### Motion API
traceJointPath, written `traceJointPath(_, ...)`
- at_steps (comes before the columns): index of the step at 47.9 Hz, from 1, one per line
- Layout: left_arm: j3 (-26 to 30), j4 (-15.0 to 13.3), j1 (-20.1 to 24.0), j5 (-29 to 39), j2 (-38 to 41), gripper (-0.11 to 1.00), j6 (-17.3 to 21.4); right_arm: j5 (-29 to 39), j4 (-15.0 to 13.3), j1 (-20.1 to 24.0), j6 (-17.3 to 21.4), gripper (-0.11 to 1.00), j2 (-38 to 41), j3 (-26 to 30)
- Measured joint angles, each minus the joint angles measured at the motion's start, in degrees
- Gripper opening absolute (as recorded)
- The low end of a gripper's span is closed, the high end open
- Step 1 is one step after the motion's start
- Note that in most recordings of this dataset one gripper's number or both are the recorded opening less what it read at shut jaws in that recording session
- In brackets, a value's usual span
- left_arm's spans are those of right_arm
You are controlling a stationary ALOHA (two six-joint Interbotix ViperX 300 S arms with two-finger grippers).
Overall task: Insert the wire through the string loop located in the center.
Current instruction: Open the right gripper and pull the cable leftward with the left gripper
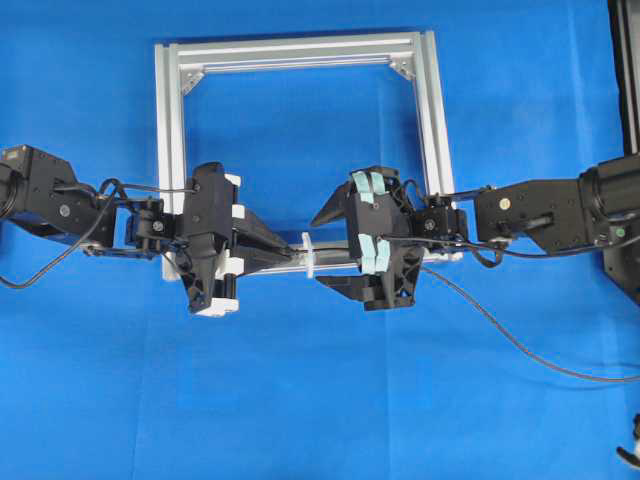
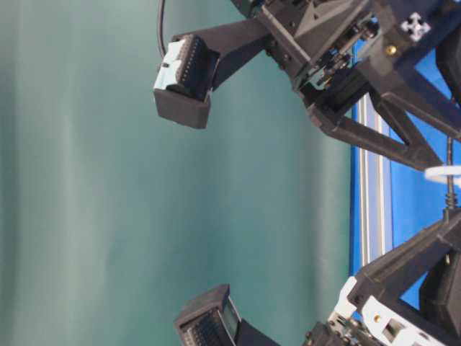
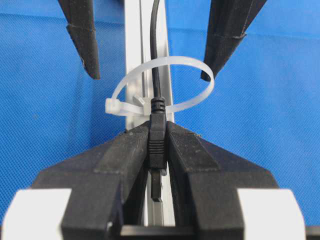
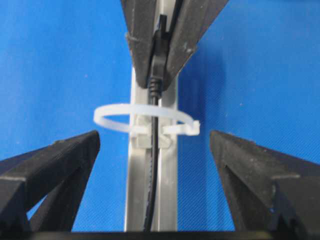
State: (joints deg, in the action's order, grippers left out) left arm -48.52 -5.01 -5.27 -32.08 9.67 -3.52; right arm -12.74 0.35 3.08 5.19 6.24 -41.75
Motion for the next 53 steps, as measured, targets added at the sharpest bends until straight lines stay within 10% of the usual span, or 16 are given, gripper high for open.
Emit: traceJointPath(53, -26.9, 0.1, -3.0, 0.9, -23.9, 0.08, -4.3, 0.0, 0.0, 0.0, 0.1, 0.94, 0.0, -0.1)
